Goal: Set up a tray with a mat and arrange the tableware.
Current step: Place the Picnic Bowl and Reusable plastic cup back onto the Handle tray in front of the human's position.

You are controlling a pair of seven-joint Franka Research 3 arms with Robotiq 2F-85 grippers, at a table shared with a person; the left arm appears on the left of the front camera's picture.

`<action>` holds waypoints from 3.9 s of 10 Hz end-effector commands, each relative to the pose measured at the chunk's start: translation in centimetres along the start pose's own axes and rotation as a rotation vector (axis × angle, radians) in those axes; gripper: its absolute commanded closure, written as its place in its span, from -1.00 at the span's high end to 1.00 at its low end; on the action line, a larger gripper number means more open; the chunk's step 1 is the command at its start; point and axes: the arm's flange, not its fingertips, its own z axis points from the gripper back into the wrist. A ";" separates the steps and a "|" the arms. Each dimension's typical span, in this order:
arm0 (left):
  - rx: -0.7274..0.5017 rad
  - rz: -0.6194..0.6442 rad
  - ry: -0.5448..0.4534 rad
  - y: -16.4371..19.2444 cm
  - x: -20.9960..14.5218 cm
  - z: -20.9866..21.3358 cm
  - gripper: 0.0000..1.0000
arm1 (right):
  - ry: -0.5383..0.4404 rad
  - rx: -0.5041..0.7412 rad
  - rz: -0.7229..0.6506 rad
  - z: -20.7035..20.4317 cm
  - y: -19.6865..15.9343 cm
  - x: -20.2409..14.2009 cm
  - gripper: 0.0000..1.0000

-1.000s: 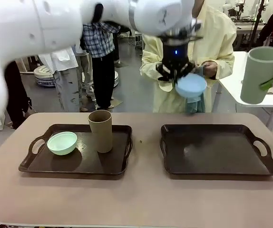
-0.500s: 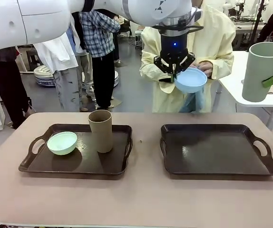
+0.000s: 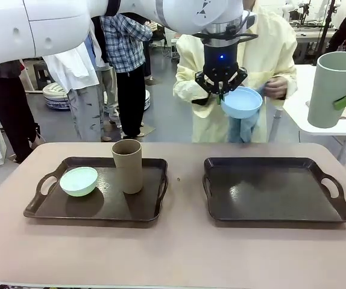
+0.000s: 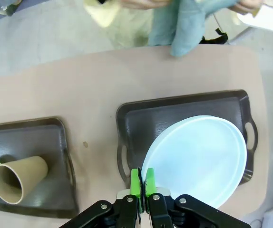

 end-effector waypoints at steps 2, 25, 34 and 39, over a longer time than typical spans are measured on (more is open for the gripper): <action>-0.009 -0.002 -0.006 -0.2 0.4 0.3 -1.00 | 0.002 -0.003 0.003 -0.1 0.1 0.2 -0.40; -0.009 -0.002 -0.006 -0.2 0.4 0.3 -1.00 | 0.002 -0.003 0.003 -0.1 0.1 0.2 -0.40; -0.009 -0.002 -0.006 -0.2 0.4 0.3 -1.00 | 0.002 -0.003 0.003 -0.1 0.1 0.2 -0.40; -0.009 -0.002 -0.006 -0.2 0.4 0.3 -1.00 | 0.002 -0.003 0.003 -0.1 0.1 0.2 -0.40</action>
